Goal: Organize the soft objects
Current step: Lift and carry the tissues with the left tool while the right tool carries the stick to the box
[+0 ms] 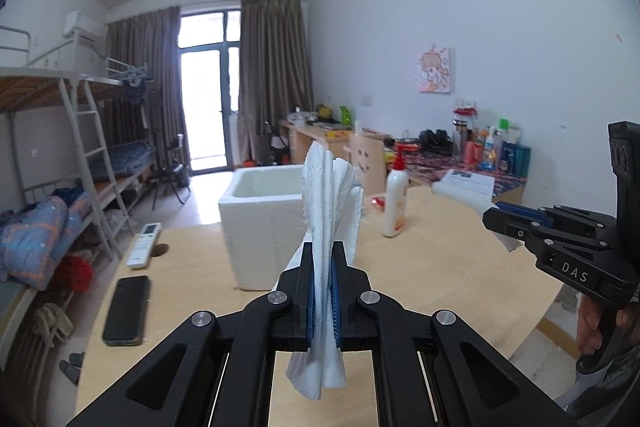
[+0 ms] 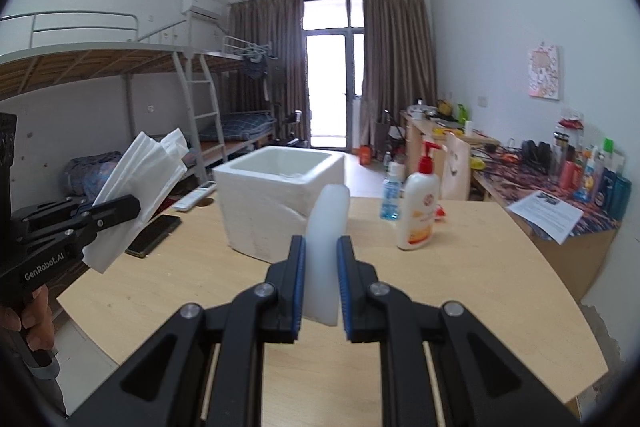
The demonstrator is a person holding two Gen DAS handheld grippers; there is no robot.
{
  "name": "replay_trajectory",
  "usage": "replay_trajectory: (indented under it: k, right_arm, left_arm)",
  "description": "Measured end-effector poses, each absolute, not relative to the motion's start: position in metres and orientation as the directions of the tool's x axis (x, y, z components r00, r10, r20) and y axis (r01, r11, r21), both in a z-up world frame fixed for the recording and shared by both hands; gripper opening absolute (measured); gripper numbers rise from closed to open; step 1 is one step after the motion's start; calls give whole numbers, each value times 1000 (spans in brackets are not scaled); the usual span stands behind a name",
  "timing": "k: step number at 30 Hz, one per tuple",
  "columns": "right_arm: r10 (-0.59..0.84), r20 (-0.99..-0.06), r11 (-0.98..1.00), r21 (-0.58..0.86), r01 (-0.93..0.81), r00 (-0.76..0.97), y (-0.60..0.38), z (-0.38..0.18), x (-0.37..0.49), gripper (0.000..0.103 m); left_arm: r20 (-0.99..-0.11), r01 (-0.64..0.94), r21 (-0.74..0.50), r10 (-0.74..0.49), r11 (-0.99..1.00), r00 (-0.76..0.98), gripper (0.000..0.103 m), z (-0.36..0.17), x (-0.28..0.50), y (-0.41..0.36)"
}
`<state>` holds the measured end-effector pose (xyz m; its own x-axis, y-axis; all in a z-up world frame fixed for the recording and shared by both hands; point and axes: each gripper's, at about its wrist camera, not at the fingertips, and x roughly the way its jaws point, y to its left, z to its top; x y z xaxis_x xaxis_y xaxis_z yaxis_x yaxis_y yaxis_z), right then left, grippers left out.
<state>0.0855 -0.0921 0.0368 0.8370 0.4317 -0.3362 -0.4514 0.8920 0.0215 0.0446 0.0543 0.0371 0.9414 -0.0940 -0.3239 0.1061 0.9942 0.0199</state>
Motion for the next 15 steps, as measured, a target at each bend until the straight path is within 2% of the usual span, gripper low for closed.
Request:
replay_trajectory:
  k: [15]
  right_arm:
    - [534, -339, 827, 16, -562, 775, -53, 37, 93, 19]
  left_arm:
    - [-314, 25, 8, -21, 1000, 949, 7, 37, 40, 88]
